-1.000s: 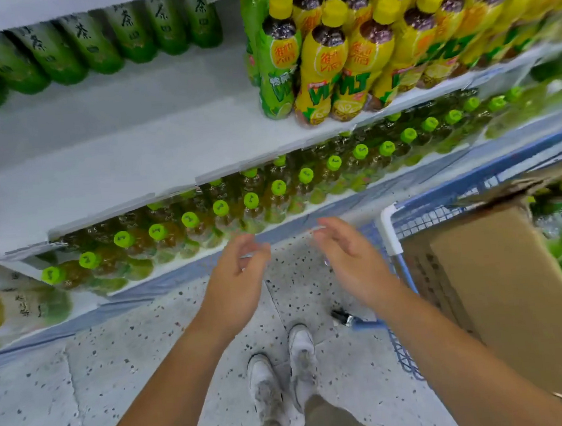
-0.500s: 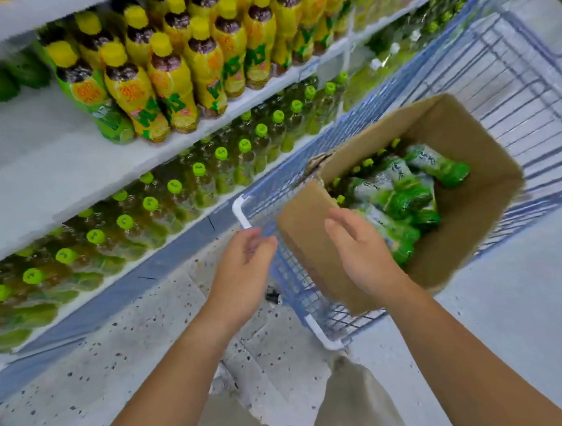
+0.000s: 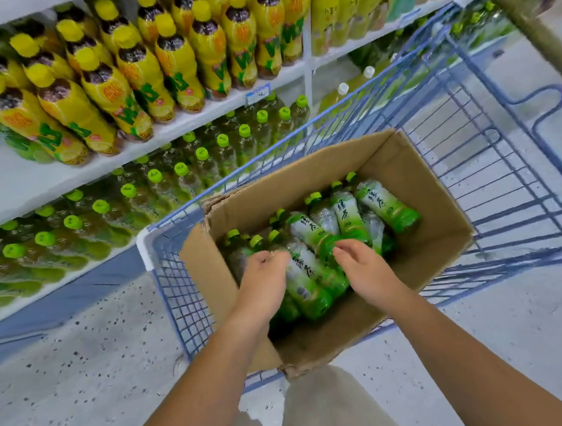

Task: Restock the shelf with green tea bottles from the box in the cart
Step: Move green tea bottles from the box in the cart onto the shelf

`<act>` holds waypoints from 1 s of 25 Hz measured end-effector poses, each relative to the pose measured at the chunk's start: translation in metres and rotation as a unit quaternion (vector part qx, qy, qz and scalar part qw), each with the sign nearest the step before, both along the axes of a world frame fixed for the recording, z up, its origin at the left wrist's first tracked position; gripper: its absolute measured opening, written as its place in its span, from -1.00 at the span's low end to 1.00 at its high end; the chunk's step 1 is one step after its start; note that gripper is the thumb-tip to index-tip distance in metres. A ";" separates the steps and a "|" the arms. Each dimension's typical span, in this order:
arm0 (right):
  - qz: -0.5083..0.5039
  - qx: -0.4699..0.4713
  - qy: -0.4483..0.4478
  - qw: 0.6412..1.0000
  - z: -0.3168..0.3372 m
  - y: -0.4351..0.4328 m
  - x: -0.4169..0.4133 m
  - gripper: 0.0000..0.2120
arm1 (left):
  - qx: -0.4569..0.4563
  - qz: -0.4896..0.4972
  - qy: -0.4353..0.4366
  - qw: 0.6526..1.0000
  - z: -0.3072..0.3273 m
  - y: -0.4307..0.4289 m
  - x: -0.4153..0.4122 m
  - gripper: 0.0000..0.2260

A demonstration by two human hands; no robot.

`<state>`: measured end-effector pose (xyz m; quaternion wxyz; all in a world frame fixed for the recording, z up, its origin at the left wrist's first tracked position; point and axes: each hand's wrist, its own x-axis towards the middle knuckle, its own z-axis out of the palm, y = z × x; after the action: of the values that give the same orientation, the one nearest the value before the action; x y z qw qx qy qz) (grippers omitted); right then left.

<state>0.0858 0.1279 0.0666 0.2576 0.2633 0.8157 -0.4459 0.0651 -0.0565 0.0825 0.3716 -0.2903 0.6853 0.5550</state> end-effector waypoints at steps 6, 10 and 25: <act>0.091 0.061 -0.037 0.993 -0.037 0.023 -0.047 -0.53 | -0.020 0.128 -0.144 0.981 -0.057 0.044 -0.007 -0.51; 0.162 0.130 -0.028 0.978 -0.076 0.022 -0.075 -0.58 | -0.045 0.120 -0.175 0.976 -0.091 0.062 0.002 -0.71; 0.274 0.144 -0.204 0.929 -0.117 0.028 -0.124 -0.32 | 0.011 0.302 -0.094 0.948 -0.120 0.087 0.007 -0.45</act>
<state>-0.0387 0.1558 -0.0502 0.4902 0.1493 0.8413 -0.1724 0.0716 0.0307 -0.0371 0.2527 -0.5306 0.5208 0.6191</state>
